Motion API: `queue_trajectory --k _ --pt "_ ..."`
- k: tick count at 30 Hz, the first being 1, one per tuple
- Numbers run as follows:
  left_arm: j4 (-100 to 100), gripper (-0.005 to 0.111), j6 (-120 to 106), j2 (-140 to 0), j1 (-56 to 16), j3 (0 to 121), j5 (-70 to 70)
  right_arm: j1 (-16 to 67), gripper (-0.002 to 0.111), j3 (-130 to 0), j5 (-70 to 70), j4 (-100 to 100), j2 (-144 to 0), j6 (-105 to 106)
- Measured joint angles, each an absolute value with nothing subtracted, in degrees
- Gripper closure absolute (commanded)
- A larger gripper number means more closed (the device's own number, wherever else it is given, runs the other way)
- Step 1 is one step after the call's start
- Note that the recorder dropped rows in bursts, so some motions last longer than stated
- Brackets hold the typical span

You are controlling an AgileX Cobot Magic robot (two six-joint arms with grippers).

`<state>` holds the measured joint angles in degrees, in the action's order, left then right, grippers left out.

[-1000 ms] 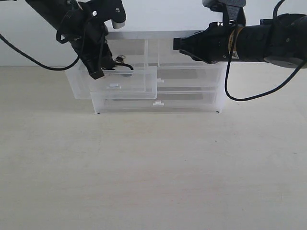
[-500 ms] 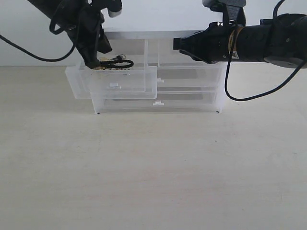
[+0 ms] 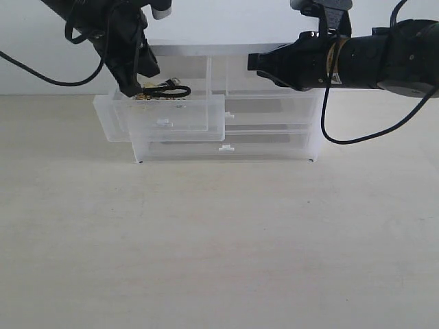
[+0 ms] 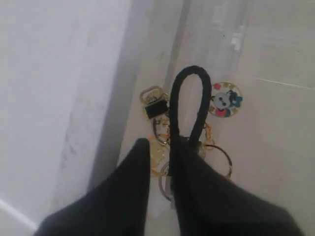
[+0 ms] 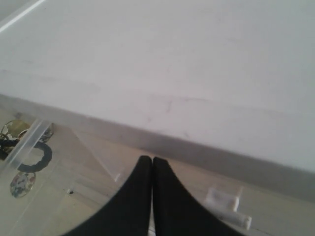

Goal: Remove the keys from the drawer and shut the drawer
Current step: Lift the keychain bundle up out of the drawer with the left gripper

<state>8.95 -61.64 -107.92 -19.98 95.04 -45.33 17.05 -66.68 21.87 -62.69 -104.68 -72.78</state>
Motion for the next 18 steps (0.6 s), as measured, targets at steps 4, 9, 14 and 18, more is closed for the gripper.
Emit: queue_trajectory --k 4,9,14,18 --pt "8.95 0.056 -61.64 -108.8 -19.98 95.04 -45.59 17.05 0.108 -66.68 21.87 -62.69 -104.68 -72.78" --pt "9.5 0.055 -61.64 -109.27 -19.98 94.95 -46.84 17.05 0.108 -66.68 21.87 -62.69 -104.68 -72.78" --pt "10.82 0.055 -61.64 -110.2 -19.98 94.95 -46.61 17.05 0.108 -66.68 21.87 -62.69 -104.68 -72.78" --pt "11.07 0.055 -61.64 -110.64 -19.98 94.95 -46.46 17.05 0.108 -66.68 21.87 -62.69 -104.68 -72.78"
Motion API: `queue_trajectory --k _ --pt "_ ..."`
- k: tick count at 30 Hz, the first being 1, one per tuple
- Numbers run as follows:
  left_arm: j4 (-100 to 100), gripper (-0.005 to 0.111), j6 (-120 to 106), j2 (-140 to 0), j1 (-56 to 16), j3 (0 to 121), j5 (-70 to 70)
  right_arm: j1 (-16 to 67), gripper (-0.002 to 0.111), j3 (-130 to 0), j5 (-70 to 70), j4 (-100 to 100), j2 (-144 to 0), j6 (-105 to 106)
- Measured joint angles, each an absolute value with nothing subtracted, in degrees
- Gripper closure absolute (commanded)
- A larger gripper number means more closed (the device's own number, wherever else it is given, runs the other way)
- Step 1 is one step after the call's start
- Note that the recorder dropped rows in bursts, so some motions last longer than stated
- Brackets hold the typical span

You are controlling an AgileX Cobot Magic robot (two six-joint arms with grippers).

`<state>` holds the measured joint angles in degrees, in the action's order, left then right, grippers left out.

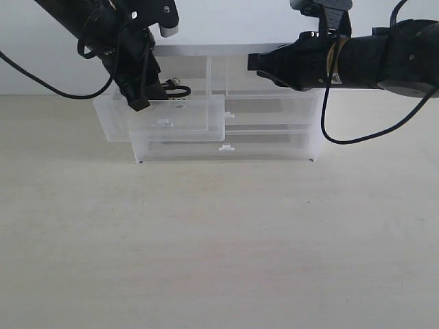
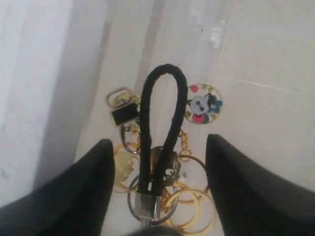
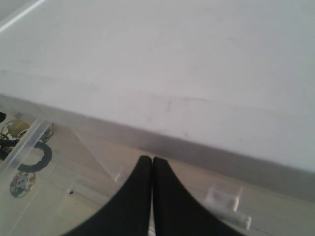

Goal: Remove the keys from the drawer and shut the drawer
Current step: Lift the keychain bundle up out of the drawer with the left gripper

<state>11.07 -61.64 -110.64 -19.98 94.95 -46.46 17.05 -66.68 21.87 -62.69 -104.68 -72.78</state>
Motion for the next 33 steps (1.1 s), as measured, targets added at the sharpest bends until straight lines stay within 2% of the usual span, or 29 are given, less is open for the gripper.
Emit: queue_trajectory --k 19,21,27,33 --pt "11.79 0.057 -61.74 -112.52 -19.98 94.95 -46.0 17.05 0.108 -66.68 21.87 -62.69 -104.68 -72.78" --pt "11.79 0.063 -61.74 -112.52 -19.98 94.95 -45.78 17.05 0.108 -66.68 21.87 -62.69 -104.68 -72.78" --pt "10.51 0.101 -61.74 -112.9 -19.98 94.95 -44.62 17.05 0.108 -66.68 21.87 -62.69 -104.68 -72.78" --pt "9.18 0.103 -61.53 -112.9 -20.02 95.06 -44.4 17.05 0.108 -66.68 21.99 -62.69 -104.68 -72.78"
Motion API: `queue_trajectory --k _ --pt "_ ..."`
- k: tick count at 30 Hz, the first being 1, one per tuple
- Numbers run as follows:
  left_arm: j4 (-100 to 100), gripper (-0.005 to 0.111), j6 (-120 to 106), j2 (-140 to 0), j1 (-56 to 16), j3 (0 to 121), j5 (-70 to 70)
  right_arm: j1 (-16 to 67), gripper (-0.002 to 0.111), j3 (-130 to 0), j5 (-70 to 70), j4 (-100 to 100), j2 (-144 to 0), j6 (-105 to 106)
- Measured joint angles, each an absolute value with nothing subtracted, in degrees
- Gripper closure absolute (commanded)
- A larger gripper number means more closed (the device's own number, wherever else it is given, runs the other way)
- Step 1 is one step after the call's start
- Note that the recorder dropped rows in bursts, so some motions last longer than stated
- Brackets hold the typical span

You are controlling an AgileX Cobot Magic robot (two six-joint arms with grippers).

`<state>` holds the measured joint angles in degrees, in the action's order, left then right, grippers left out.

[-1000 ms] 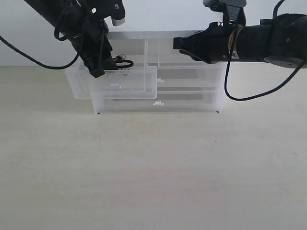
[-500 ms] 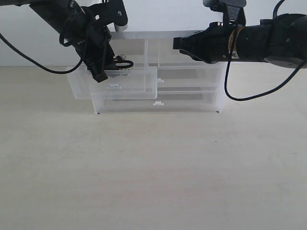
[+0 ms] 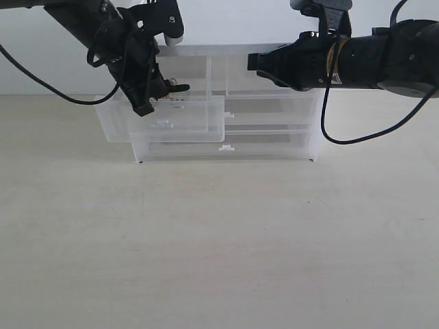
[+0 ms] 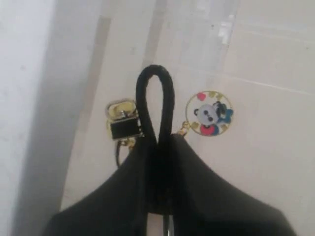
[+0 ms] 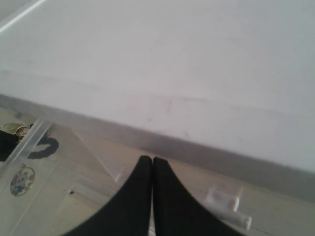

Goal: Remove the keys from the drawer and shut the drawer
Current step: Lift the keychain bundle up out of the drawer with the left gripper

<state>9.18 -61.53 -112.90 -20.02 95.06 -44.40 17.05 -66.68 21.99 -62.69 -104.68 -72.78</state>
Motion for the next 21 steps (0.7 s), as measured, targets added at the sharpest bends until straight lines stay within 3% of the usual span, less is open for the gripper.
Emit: queue_trajectory --k 21 --pt "10.55 0.103 -60.6 -102.06 -20.02 95.06 -43.25 17.05 0.108 -66.68 21.99 -62.69 -104.68 -73.46"
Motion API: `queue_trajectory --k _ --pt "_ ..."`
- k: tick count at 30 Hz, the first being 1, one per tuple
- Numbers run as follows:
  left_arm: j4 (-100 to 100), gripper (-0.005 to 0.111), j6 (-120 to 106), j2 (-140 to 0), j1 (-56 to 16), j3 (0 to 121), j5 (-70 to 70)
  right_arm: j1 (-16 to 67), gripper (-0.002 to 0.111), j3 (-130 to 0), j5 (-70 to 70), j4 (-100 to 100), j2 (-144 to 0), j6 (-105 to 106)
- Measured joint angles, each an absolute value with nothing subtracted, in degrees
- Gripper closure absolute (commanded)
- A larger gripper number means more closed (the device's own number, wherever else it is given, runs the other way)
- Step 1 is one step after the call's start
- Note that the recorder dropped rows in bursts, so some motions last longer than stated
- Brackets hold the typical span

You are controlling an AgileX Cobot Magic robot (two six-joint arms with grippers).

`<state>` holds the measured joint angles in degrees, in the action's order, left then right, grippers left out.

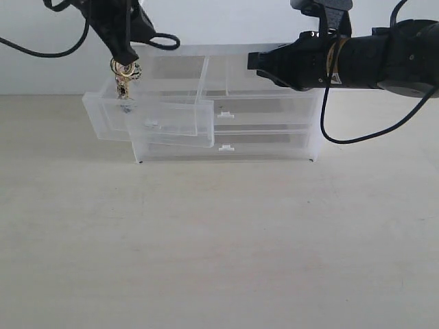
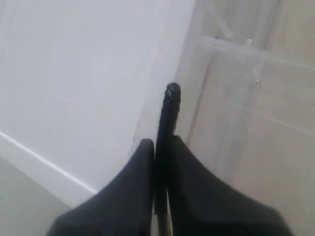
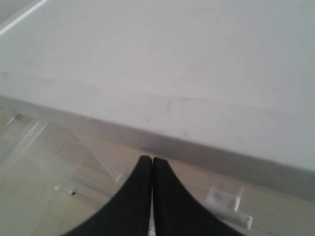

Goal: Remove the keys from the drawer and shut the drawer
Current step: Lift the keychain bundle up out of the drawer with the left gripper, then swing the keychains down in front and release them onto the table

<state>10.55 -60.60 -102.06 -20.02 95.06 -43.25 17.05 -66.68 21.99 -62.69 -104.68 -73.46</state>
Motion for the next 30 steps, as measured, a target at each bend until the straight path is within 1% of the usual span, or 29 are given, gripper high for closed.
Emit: queue_trajectory --k 20,24,30 --pt "14.84 0.103 -60.91 -92.88 -20.02 95.06 -43.16 17.05 0.108 -66.68 22.09 -62.69 -104.68 -73.7" --pt "16.42 0.103 -60.91 -89.46 -20.02 95.06 -45.28 17.05 0.108 -66.68 22.09 -62.45 -104.68 -73.7" --pt "19.37 0.103 -60.91 -83.83 -20.02 95.06 -52.51 17.05 0.108 -66.68 22.09 -62.43 -104.68 -74.62"
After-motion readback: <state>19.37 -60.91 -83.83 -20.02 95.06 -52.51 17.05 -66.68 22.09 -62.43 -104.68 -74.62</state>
